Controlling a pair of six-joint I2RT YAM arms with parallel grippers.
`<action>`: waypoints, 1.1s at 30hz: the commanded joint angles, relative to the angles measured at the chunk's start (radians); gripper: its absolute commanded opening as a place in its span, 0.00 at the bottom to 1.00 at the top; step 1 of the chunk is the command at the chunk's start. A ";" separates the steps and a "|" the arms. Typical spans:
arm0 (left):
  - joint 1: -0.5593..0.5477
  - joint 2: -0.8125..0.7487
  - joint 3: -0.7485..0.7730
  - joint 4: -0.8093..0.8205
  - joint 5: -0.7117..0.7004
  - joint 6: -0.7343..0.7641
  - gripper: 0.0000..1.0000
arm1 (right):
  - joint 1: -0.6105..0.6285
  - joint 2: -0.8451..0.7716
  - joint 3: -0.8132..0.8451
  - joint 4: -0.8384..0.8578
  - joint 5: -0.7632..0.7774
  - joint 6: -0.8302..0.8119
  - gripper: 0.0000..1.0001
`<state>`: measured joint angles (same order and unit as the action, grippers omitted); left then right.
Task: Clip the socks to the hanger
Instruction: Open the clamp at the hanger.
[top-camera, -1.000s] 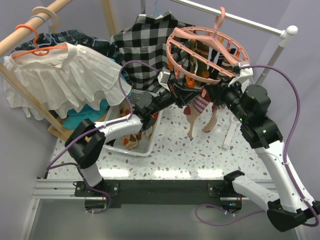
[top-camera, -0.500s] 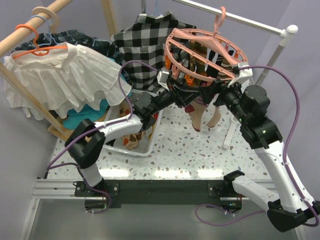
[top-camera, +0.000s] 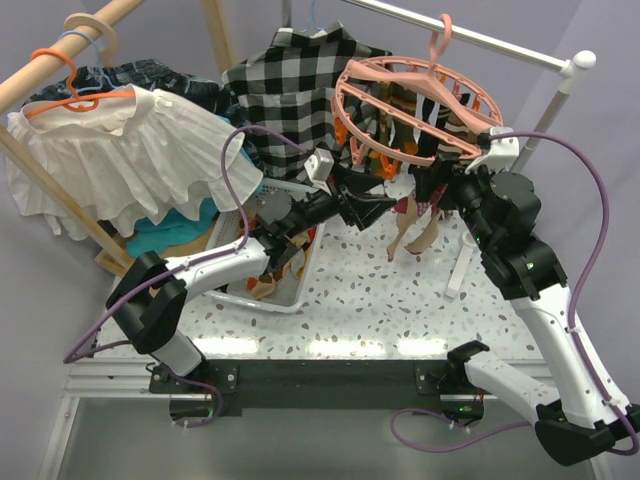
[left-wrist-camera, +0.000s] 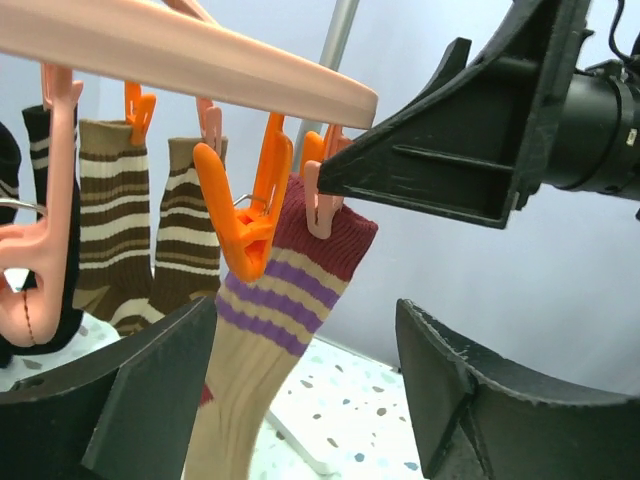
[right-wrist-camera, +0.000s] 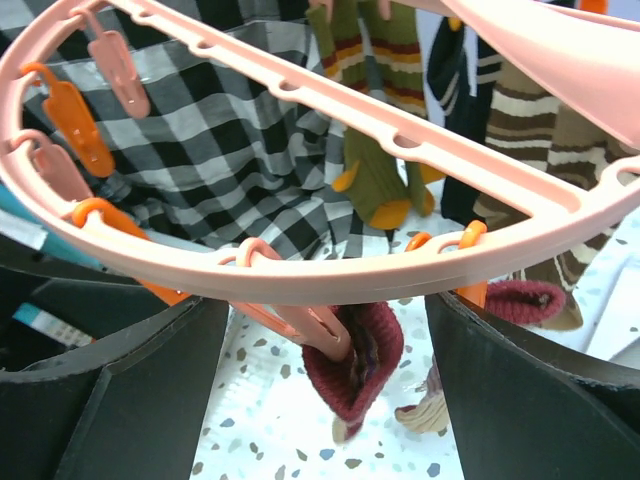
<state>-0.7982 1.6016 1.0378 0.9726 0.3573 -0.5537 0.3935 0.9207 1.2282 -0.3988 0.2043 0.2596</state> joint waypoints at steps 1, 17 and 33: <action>0.016 -0.045 0.001 -0.017 -0.001 0.158 0.79 | 0.004 -0.008 0.025 0.008 0.090 -0.020 0.84; 0.037 0.098 0.166 0.029 0.126 0.176 0.76 | 0.002 -0.026 0.022 0.009 0.080 -0.048 0.85; 0.037 0.155 0.237 0.092 0.115 0.086 0.46 | 0.002 -0.037 0.011 0.018 0.015 -0.060 0.84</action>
<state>-0.7658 1.7542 1.2297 0.9867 0.4797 -0.4427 0.3935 0.9012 1.2282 -0.4034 0.2382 0.2176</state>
